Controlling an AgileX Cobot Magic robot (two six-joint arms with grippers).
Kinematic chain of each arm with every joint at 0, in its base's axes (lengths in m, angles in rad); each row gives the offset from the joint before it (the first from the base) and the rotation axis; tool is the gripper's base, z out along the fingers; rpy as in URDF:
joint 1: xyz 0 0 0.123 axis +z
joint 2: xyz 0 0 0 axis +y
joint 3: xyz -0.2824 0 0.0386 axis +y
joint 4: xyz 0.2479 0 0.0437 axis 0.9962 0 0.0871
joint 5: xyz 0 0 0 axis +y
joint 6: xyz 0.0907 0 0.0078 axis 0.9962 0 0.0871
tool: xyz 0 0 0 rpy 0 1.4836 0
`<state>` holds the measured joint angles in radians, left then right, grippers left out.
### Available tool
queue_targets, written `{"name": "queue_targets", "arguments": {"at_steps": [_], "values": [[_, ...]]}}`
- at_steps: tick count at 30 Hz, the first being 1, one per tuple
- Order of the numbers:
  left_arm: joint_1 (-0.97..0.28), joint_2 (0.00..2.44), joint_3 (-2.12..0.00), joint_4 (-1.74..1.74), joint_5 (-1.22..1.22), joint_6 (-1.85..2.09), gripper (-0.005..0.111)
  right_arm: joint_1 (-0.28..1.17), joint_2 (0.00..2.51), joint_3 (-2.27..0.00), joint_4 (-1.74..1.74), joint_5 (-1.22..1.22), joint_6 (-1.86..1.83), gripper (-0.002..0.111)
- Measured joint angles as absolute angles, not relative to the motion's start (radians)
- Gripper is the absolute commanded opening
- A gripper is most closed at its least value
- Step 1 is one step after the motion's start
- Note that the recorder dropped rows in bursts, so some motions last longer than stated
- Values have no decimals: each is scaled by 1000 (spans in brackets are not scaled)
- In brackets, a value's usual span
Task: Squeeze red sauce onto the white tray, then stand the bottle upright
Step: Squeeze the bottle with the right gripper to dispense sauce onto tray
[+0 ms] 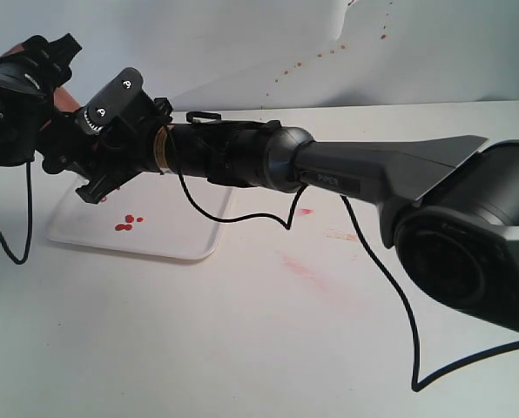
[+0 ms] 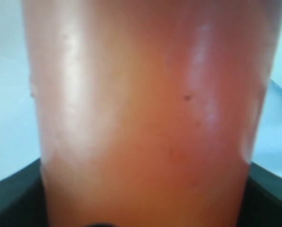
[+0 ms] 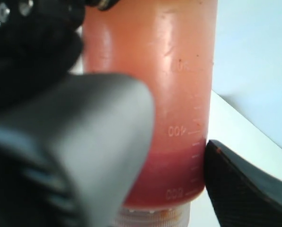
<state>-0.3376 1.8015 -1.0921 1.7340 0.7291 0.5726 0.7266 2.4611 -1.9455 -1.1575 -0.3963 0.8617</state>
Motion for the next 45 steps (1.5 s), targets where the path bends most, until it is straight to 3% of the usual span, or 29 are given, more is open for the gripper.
{"name": "queue_targets", "arguments": {"at_steps": [2,6,8,34,45], "values": [[-338,1801,-1092,1734,729,574,0,727,2463,-1945,-1155,-398,865,30],[-338,1801,-1094,1734,726,576,0,727,2463,-1945,-1155,-398,876,81],[-338,1801,-1094,1734,720,578,0,727,2465,-1945,-1155,-391,919,93],[-342,1790,-1098,1750,673,568,0,633,2480,-1945,-1180,-679,1005,90],[-342,1790,-1098,1743,666,568,0,629,2481,-1945,-1218,-726,993,80]]}}
